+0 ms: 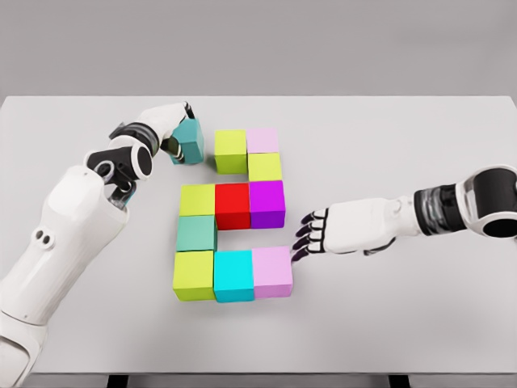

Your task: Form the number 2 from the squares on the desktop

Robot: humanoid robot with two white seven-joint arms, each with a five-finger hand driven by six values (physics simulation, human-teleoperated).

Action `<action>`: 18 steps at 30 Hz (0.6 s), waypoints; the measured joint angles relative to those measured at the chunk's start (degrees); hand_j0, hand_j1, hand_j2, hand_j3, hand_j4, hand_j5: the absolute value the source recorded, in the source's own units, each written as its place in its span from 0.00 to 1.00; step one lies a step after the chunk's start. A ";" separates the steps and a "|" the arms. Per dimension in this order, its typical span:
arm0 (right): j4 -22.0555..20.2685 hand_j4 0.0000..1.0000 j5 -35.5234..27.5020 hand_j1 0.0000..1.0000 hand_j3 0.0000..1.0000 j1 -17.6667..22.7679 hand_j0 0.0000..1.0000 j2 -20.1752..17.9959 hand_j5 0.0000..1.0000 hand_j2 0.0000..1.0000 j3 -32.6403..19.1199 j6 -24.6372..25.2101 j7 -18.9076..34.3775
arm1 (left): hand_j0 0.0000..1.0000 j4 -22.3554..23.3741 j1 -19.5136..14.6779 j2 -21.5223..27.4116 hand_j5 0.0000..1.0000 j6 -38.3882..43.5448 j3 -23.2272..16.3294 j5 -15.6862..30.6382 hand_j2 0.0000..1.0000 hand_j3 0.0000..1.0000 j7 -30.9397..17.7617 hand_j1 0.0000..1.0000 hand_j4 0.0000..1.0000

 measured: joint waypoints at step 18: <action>16.98 1.00 -35.61 1.00 1.00 33.13 1.00 -15.31 1.00 1.00 -22.93 -0.13 0.02 | 0.26 -3.21 2.20 -0.17 0.26 0.01 0.33 -3.10 0.26 0.26 -0.02 0.26 0.26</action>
